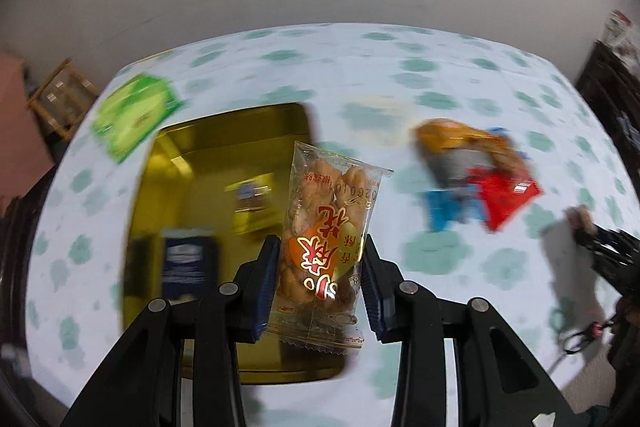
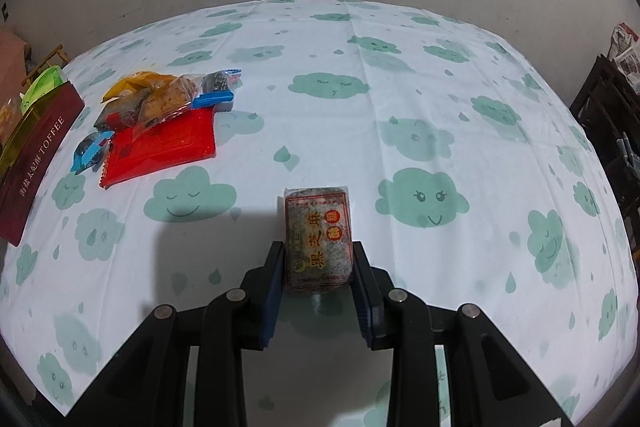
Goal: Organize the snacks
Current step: 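Carry the orange-printed snack bag into the tin and open the left gripper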
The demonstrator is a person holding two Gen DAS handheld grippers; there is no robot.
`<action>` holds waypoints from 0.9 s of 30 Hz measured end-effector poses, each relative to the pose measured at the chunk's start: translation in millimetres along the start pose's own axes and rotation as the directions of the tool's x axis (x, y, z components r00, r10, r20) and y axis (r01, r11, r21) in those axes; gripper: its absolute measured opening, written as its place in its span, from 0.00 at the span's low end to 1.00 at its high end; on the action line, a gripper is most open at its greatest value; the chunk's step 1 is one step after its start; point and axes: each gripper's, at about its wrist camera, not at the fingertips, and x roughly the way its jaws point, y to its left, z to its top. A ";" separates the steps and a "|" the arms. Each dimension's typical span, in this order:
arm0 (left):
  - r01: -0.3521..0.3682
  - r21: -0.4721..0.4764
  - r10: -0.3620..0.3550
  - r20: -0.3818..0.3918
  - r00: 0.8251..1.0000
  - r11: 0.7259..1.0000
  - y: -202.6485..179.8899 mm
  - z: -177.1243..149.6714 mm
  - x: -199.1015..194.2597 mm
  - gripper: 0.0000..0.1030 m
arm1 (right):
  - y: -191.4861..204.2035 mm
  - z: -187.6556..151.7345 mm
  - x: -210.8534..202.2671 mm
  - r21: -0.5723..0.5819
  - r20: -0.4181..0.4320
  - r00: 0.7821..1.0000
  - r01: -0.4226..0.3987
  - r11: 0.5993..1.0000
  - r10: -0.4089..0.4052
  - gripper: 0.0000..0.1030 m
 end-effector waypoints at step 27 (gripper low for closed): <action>-0.135 -0.094 0.120 -0.151 0.981 0.986 91.3 -35.3 48.9 0.34 | 0.3 3.0 2.1 0.023 -0.028 0.999 0.030 0.999 -0.029 0.31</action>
